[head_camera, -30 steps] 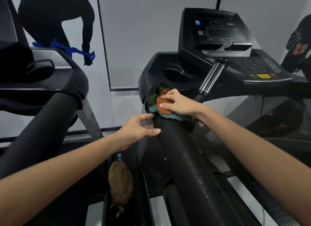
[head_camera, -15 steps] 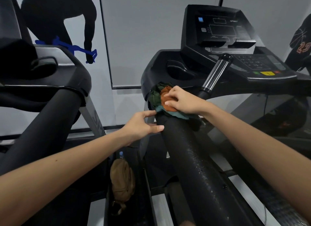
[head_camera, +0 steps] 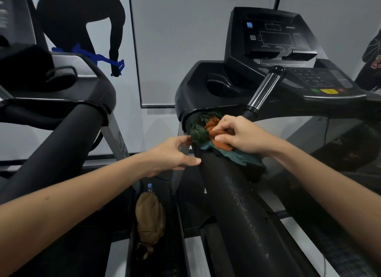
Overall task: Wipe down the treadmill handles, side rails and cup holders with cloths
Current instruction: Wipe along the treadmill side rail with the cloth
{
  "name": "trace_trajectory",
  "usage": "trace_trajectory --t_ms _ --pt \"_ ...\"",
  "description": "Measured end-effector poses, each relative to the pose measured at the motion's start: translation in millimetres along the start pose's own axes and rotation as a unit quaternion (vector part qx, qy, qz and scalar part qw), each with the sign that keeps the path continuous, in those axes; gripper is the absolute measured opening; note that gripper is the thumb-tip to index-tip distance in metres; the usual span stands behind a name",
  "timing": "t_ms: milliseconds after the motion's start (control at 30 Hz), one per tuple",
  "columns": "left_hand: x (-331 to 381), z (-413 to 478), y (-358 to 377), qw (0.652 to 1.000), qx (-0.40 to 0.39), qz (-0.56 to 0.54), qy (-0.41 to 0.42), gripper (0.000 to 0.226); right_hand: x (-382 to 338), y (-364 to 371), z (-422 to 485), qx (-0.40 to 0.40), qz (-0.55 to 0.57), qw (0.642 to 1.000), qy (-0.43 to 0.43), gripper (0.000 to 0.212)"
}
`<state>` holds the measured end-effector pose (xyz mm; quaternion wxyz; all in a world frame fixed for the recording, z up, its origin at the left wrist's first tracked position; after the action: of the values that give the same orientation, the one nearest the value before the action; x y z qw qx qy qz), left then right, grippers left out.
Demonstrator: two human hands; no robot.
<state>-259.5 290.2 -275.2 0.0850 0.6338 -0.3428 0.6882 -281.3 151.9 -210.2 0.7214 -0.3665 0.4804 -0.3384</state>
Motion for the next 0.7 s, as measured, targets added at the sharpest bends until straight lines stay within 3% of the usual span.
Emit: trace_trajectory --t_ms 167,333,433,533,700 --pt "3.6 1.1 2.7 1.000 0.021 0.005 0.006 0.076 3.2 7.0 43.8 -0.020 -0.016 0.998 0.052 0.035" --pt "-3.4 -0.6 1.6 0.999 0.037 -0.025 0.020 0.073 10.5 17.9 47.7 -0.049 0.041 0.993 0.098 0.055" --pt "-0.8 -1.0 2.0 0.999 0.039 -0.024 0.018 0.067 11.9 11.1 20.5 -0.076 0.069 0.991 0.085 0.044" --pt "-0.8 1.7 2.4 0.999 0.044 -0.027 0.017 0.068 12.9 1.8 -3.0 -0.030 0.074 0.996 0.045 0.024" --pt "0.6 4.7 -0.6 0.998 0.060 -0.022 0.010 0.070 0.5 3.0 13.4 -0.034 -0.005 0.999 0.027 0.031"
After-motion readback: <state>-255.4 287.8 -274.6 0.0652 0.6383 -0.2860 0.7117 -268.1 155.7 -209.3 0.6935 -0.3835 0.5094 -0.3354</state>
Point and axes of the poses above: each hand's wrist, its own z-axis towards the middle knuckle, its own y-axis out of the palm, x = y × z, the point moved 7 cm from there along z, towards the middle knuckle, and after that the axes turned 4 degrees about y, right-handed, at the moved point
